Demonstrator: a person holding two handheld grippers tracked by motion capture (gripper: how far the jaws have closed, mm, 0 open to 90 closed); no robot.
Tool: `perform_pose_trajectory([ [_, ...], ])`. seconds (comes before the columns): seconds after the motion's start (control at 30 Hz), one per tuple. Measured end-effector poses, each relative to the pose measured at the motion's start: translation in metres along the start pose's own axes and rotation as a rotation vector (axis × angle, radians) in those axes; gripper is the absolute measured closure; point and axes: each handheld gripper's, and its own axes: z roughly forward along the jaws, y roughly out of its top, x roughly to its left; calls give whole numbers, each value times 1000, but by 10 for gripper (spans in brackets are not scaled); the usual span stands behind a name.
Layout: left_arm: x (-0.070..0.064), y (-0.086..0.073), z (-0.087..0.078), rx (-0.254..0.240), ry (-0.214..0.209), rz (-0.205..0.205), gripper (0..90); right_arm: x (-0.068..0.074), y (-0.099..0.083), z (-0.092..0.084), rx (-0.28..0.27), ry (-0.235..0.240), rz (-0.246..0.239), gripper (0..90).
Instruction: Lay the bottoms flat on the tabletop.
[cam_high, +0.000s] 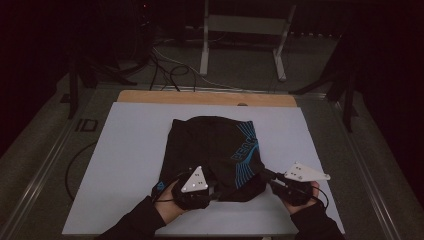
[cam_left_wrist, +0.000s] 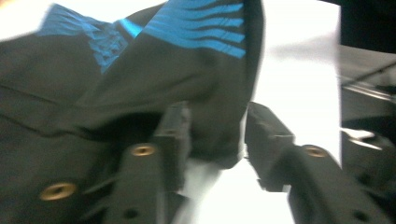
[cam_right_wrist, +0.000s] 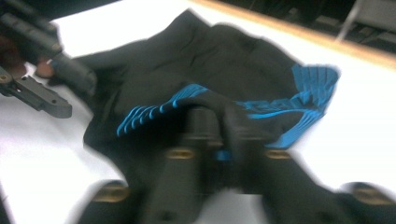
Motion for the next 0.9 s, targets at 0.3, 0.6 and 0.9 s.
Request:
perform_pose_trajectory([
  [0.3,-5,-15,19,92,16,42,497,-14,-34,4,80,-9,88,446],
  [0.6,17,-20,-10,-42,-9,-90,233,-29,-44,11,83,-30,136,315],
  [0.9,52,-24,-44,-94,24,-146,41,-36,-35,12,0,-4,118,167],
])
